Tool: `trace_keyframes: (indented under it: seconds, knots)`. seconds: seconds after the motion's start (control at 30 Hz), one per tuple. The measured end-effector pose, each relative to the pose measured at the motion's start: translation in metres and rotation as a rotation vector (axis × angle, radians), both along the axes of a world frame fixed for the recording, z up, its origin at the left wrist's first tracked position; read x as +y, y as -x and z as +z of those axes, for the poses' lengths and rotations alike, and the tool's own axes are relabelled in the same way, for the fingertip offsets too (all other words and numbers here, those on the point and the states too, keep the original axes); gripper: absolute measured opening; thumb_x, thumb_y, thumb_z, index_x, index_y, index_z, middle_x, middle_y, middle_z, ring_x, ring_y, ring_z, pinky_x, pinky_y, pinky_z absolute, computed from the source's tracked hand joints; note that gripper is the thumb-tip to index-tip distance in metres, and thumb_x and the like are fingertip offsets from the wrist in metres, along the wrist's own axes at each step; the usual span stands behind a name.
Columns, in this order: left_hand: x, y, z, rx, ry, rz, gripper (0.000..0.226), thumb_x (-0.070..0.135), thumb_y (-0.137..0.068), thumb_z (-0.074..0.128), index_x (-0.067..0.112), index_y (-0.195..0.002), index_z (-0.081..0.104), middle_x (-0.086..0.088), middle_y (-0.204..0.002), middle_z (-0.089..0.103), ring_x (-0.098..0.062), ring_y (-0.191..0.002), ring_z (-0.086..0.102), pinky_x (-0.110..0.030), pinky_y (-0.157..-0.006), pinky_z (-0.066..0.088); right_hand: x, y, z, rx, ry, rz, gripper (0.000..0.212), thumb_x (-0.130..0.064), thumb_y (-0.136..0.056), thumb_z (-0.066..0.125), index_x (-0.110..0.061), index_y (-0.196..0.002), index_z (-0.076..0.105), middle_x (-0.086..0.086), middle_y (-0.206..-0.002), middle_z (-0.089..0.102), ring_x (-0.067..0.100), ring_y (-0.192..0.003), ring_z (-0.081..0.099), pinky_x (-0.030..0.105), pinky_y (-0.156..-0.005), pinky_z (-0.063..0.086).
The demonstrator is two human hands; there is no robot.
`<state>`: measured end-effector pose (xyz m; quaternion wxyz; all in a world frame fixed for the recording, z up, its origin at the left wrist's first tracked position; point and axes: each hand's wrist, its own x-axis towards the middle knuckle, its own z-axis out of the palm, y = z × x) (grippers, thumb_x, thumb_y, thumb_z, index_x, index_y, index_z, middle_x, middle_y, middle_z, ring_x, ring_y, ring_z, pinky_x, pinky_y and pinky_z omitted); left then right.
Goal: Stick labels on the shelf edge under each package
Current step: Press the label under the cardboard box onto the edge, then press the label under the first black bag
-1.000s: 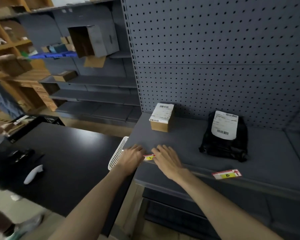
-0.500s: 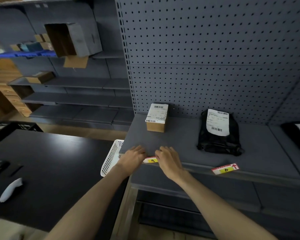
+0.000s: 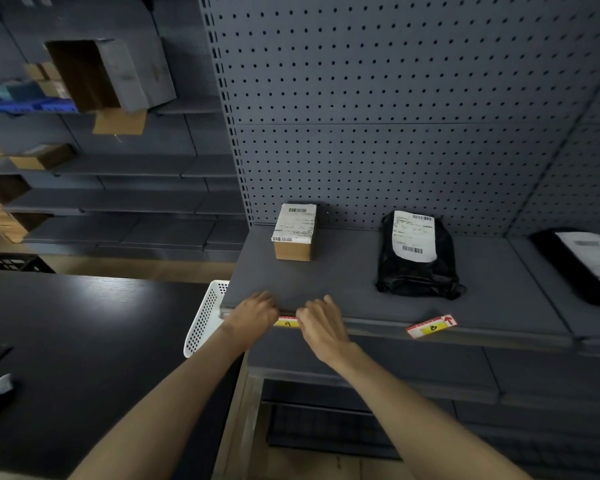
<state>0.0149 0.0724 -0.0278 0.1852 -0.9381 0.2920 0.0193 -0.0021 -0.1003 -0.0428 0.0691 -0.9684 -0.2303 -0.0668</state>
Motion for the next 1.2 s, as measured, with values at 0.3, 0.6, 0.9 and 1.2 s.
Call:
trace_keyframes:
  seconds: [0.3,0.6,0.9,1.2]
  knots:
    - [-0.047,0.012,0.022,-0.065,0.412,-0.082,0.006,0.010,-0.086,0.065,0.005,-0.082,0.068,-0.012,-0.090,0.064,-0.029,-0.092,0.060,-0.040,-0.060,0.054,-0.086,0.001,0.016,-0.089,-0.048,0.011,0.012,-0.015,-0.094,0.054,-0.011,-0.089,0.064,0.006,-0.087,0.069,0.023,-0.077,0.062,0.037,-0.085,0.041]
    - [-0.191,0.012,0.009,-0.083,0.588,-0.242,0.019,0.018,-0.095,0.052,0.006,-0.088,0.066,-0.012,-0.096,0.063,-0.025,-0.095,0.055,-0.037,-0.077,0.047,-0.205,0.006,0.040,-0.101,0.123,-0.055,0.022,-0.023,-0.095,0.049,-0.011,-0.100,0.066,0.008,-0.096,0.061,0.026,-0.091,0.055,0.036,-0.087,0.035]
    - [-0.247,0.012,-0.005,-0.023,0.499,-0.122,0.022,0.021,-0.098,0.049,0.007,-0.107,0.064,-0.009,-0.111,0.061,-0.021,-0.106,0.051,-0.035,-0.087,0.049,-0.256,0.024,0.034,-0.005,0.086,-0.054,0.016,-0.014,-0.097,0.049,-0.009,-0.097,0.064,0.006,-0.099,0.057,0.022,-0.089,0.053,0.033,-0.083,0.042]
    - [-0.266,0.025,-0.006,-0.057,0.474,-0.025,0.013,0.009,-0.094,0.052,0.009,-0.093,0.065,-0.006,-0.100,0.061,-0.020,-0.098,0.053,-0.032,-0.077,0.050,-0.270,0.031,0.027,0.078,0.004,-0.060,0.016,-0.009,-0.098,0.051,-0.005,-0.091,0.064,0.007,-0.098,0.052,0.023,-0.078,0.057,0.031,-0.065,0.043]
